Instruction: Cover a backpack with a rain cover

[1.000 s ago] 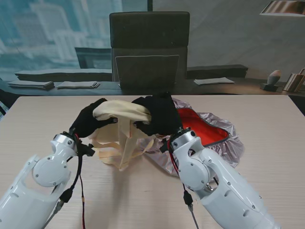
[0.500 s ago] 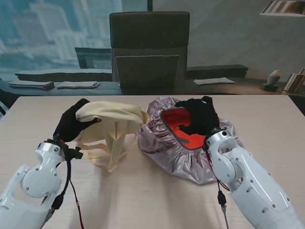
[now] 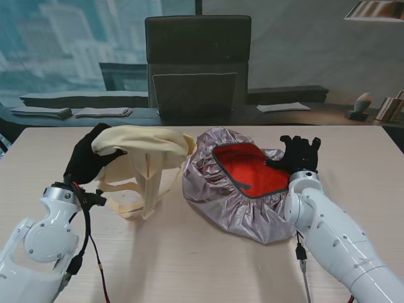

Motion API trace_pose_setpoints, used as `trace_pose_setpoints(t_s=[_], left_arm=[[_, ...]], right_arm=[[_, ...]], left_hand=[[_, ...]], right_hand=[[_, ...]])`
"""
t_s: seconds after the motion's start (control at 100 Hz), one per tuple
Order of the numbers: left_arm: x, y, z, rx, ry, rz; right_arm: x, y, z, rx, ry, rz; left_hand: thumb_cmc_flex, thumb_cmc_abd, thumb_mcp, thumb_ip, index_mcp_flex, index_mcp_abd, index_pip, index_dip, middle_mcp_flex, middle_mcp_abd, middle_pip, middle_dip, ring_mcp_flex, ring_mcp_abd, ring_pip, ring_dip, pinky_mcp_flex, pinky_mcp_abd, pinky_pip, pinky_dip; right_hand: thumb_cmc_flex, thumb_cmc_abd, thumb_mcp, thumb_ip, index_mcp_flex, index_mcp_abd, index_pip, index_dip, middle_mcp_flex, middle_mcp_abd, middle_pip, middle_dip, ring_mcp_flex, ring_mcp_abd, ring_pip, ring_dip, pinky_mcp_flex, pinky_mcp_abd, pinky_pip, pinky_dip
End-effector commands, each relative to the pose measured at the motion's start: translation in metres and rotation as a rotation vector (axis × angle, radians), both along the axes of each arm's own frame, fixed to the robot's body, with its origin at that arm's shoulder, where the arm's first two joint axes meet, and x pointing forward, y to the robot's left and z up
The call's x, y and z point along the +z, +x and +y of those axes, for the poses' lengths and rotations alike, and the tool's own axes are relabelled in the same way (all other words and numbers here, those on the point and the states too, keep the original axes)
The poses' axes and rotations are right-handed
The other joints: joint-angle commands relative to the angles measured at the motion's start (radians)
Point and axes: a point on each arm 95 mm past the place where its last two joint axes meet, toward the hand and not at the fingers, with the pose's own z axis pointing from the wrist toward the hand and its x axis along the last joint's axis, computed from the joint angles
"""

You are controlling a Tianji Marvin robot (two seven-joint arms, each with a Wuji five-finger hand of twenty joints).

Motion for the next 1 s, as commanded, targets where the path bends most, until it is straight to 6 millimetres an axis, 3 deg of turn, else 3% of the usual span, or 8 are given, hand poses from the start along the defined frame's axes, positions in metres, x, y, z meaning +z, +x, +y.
trace_pose_setpoints(t_s=[0.0,0.13,0.25,0.42,0.53,0.75,0.99], left_arm=[[0.001,-0.001,-0.005,-0.012,-0.025,-0.003],[0.0,-0.004,-0.006,-0.014,-0.025,-0.005],[0.003,-0.005,-0.006,-0.016,-0.013,-0.028],[0.016,-0.003,-0.01,-0.032,-0.038,-0.06],[0.023,0.002,-0.019,-0.06,-0.078,-0.071],[0.031,0.015,-0.04,-0.117,-0.172,-0.068],[0.037,0.03,-0.054,-0.142,-0.195,-0.072]], right_arm=[[-0.01,-0.002,0.001,-0.026,-0.011,0.06],[-0.021,0.0,-0.007,-0.084,-0.036,0.121],[-0.031,0.001,-0.012,-0.131,0.034,0.135],[-0.041,-0.008,-0.015,-0.156,0.134,0.186],[-0.045,-0.02,-0.011,-0.149,0.199,0.237],[-0.051,-0.049,0.007,-0.069,0.263,0.307],[-0.045,-0.073,0.039,0.021,0.454,0.405]], left_hand=[[0.138,0.166,0.026,0.067,-0.021,-0.028,0.022,0.014,0.021,-0.095,0.106,0.053,0.012,-0.053,0.099,0.043,-0.004,-0.036,0.006,0.014],[0.137,0.164,0.024,0.066,-0.014,-0.029,0.019,0.011,0.022,-0.093,0.102,0.052,0.012,-0.051,0.096,0.04,-0.003,-0.036,0.003,0.011],[0.136,0.158,0.021,0.068,0.003,-0.055,0.01,0.014,0.027,-0.098,0.089,0.052,0.005,-0.063,0.071,0.021,-0.004,-0.043,-0.034,-0.02],[0.137,0.157,0.025,0.068,0.002,-0.057,0.004,0.021,0.027,-0.103,0.076,0.054,-0.002,-0.069,0.055,0.01,-0.006,-0.048,-0.05,-0.041],[0.136,0.158,0.023,0.067,0.001,-0.059,0.003,0.023,0.029,-0.107,0.071,0.055,-0.001,-0.075,0.049,0.004,-0.007,-0.049,-0.058,-0.053],[0.138,0.152,0.027,0.069,0.003,-0.061,0.001,0.024,0.029,-0.104,0.059,0.058,-0.004,-0.075,0.035,-0.008,-0.006,-0.052,-0.071,-0.073],[0.137,0.15,0.027,0.068,0.007,-0.064,-0.004,0.019,0.028,-0.104,0.047,0.056,-0.008,-0.076,0.022,-0.019,-0.007,-0.054,-0.085,-0.089]], right_hand=[[-0.044,-0.017,0.027,0.038,-0.061,0.031,-0.019,-0.022,-0.043,0.028,-0.005,-0.015,-0.05,0.0,-0.03,-0.018,-0.013,-0.023,-0.03,0.021],[-0.068,-0.011,0.036,0.034,-0.088,0.032,-0.025,-0.034,-0.063,0.04,-0.021,-0.023,-0.044,0.032,-0.082,-0.046,-0.014,-0.022,-0.032,0.014],[-0.04,-0.018,0.034,0.033,-0.077,0.033,-0.004,-0.031,-0.042,0.043,-0.005,-0.018,-0.046,0.062,-0.129,-0.072,-0.03,-0.033,-0.137,-0.042],[0.0,-0.011,0.002,0.036,-0.121,0.026,0.016,-0.035,-0.035,0.04,0.033,-0.002,0.047,0.124,-0.161,-0.093,0.041,0.02,-0.208,-0.008],[0.063,-0.006,-0.038,0.038,-0.096,0.022,0.037,-0.04,-0.022,0.058,0.045,0.002,0.051,0.124,-0.16,-0.09,0.066,0.027,-0.252,0.026],[0.078,0.034,-0.06,0.038,-0.095,0.029,0.033,-0.049,-0.017,0.071,0.037,-0.001,0.066,0.14,-0.152,-0.089,0.082,0.031,-0.258,0.055],[0.118,0.102,-0.13,0.043,-0.124,0.037,0.05,-0.058,-0.04,0.088,0.053,0.005,0.097,0.162,-0.132,-0.089,0.161,0.056,-0.239,0.119]])
